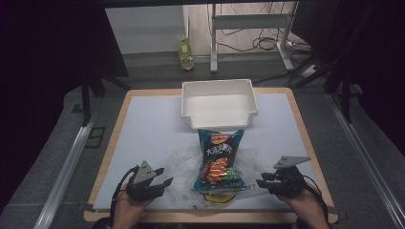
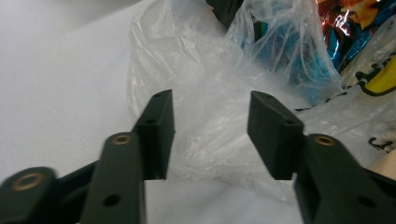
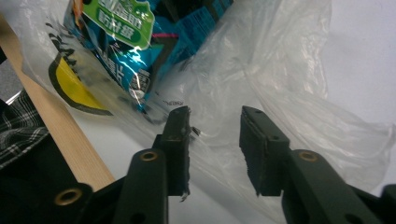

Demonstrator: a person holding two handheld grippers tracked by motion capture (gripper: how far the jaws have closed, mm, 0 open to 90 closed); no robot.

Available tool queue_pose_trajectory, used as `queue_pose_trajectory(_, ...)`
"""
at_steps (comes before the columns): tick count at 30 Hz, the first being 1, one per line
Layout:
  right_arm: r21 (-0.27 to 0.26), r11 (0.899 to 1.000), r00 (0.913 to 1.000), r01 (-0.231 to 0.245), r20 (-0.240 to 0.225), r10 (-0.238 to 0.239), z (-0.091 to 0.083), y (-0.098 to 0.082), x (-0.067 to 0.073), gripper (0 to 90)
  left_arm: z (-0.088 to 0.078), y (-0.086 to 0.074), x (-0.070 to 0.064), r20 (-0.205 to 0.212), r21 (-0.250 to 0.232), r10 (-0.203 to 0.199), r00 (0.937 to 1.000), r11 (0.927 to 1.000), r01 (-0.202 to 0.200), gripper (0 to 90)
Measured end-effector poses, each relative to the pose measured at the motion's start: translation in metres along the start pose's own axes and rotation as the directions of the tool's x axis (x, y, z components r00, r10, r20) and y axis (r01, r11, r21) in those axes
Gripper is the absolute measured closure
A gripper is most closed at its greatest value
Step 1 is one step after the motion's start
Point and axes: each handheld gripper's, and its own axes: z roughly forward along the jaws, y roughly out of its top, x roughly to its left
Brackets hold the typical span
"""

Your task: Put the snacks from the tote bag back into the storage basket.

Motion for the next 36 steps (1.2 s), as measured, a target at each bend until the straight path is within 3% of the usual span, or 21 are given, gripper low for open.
queue_pose_trajectory(6, -0.017, 1.0, 0.9998, 0.018, -0.005, -0.018, -0.001, 0.005, 0.006, 53.9, -0.001, 0.0, 0.001, -0.01, -0.021, -0.008, 0.9999, 0.9997, 0.008, 33.4)
queue_pose_trajectory(17, -0.059, 0.997, 0.9988, 0.042, -0.024, -0.044, 0.004, 0.03, 0.014, 46.7, 0.001, -0.001, 0.001, -0.018, -0.031, -0.006, 0.9998, 0.9995, 0.006, 18.4)
queue_pose_trajectory(36, -0.111, 0.993, 0.9986, 0.038, -0.032, -0.042, 0.034, 0.078, 0.019, 31.9, 0.003, -0.001, -0.001, -0.025, -0.011, 0.014, 0.9996, 0.9998, -0.014, 15.6)
